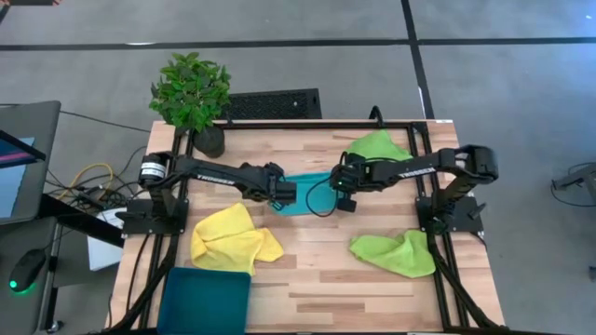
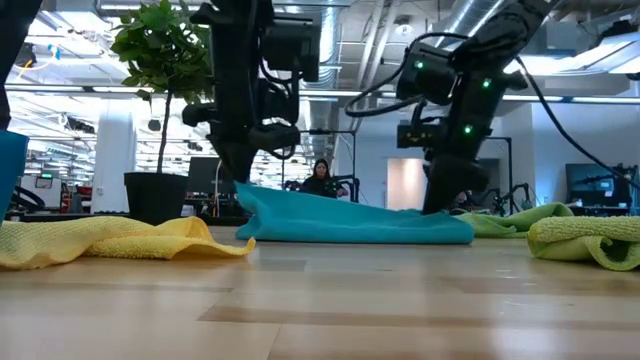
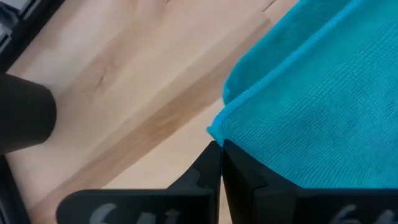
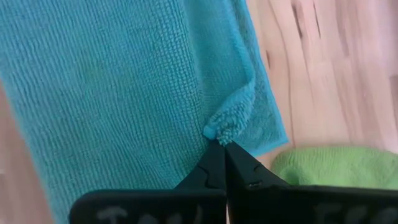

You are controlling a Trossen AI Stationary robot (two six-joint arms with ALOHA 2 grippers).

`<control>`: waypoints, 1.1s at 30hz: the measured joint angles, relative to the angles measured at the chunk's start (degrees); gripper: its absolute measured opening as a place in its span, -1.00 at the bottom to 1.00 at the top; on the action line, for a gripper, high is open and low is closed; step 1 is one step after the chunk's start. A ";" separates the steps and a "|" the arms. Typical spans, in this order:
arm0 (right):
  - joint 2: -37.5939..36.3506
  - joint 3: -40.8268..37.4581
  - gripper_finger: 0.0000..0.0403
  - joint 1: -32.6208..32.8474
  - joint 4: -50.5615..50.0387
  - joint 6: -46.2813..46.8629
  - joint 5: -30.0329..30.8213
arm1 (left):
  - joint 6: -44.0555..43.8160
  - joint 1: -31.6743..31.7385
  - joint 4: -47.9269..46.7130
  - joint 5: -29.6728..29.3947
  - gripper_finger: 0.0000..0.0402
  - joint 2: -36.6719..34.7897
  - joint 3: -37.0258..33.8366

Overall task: Fold microfiber towels
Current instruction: Fold the blue microfiber towel

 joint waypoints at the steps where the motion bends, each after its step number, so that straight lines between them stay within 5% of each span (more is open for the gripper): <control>1: 0.27 0.02 -0.97 -0.23 0.13 -0.21 0.27 | 0.01 0.20 0.03 0.01 -1.00 0.00 0.00; 14: 1.09 0.00 -0.65 -0.08 0.39 -5.72 0.33 | 3.63 1.92 3.18 -0.07 -0.75 0.00 -0.02; 22: 1.09 0.00 -0.22 -0.08 0.54 -5.76 2.14 | 4.96 3.12 3.24 -0.17 -0.60 0.00 -0.02; 33: 1.09 0.00 0.23 -0.10 0.54 -5.72 3.23 | 6.85 3.83 3.33 -0.12 -0.70 0.00 -0.02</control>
